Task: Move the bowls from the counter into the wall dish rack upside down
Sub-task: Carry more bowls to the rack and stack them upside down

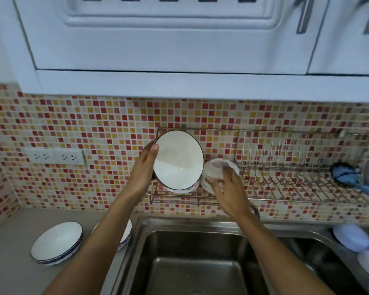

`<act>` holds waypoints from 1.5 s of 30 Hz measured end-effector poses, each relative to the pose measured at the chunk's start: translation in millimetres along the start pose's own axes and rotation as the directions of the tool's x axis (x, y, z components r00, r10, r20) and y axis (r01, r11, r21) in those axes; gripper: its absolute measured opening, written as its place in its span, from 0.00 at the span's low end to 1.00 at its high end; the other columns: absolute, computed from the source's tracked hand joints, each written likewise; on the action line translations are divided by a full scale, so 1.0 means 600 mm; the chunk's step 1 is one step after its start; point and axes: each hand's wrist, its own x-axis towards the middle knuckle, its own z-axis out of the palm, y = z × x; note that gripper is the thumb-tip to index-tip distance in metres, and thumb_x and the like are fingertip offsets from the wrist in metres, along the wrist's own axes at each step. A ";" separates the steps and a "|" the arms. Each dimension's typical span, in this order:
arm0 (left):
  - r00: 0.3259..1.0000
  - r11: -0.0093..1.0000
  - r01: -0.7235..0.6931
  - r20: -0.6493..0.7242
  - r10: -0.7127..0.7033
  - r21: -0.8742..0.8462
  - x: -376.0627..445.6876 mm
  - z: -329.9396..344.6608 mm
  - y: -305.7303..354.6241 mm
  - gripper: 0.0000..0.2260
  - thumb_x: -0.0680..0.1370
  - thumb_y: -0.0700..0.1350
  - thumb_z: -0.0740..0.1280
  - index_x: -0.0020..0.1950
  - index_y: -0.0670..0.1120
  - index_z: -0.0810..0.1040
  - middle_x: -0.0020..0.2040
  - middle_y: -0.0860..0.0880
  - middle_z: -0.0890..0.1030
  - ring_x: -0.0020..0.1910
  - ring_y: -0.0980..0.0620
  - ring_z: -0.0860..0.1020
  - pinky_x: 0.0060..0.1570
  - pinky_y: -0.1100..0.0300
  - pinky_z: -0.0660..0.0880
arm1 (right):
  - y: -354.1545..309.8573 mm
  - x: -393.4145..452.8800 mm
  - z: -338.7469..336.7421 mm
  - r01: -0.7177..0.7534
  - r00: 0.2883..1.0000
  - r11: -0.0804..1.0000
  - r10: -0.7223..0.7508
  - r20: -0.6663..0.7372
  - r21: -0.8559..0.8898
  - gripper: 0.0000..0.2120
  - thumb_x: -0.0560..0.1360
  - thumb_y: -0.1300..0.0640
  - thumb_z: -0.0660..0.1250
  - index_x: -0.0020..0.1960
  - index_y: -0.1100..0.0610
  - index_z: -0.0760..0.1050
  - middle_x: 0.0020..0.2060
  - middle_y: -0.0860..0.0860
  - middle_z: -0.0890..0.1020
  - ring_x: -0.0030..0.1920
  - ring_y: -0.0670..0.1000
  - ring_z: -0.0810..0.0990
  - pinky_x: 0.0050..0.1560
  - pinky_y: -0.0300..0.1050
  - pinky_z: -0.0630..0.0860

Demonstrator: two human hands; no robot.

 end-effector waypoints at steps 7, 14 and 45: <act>0.934 0.892 -0.333 -0.020 0.356 0.306 0.048 0.052 0.025 0.22 0.71 0.51 0.74 0.64 0.57 0.75 0.57 0.55 0.74 0.52 0.68 0.76 0.51 0.72 0.75 | 0.032 0.011 0.044 0.035 0.999 0.948 -0.034 0.010 -0.316 0.48 0.70 0.25 0.45 0.77 0.58 0.41 0.78 0.58 0.50 0.77 0.58 0.51 0.73 0.54 0.46; 0.830 0.366 -0.509 0.333 0.447 0.779 0.075 0.074 -0.054 0.33 0.68 0.60 0.72 0.71 0.54 0.68 0.66 0.42 0.68 0.66 0.42 0.67 0.65 0.49 0.70 | 0.029 0.013 0.039 0.028 0.999 0.932 -0.012 0.046 -0.361 0.49 0.70 0.26 0.38 0.77 0.63 0.41 0.78 0.60 0.49 0.78 0.57 0.48 0.74 0.54 0.42; 0.872 0.175 -0.490 0.476 0.116 0.854 0.103 0.073 -0.152 0.43 0.65 0.56 0.76 0.74 0.44 0.62 0.70 0.41 0.66 0.69 0.39 0.63 0.70 0.45 0.62 | 0.020 0.007 0.031 0.015 0.994 0.931 0.026 0.107 -0.365 0.48 0.68 0.30 0.36 0.77 0.62 0.39 0.78 0.59 0.46 0.78 0.57 0.44 0.76 0.55 0.45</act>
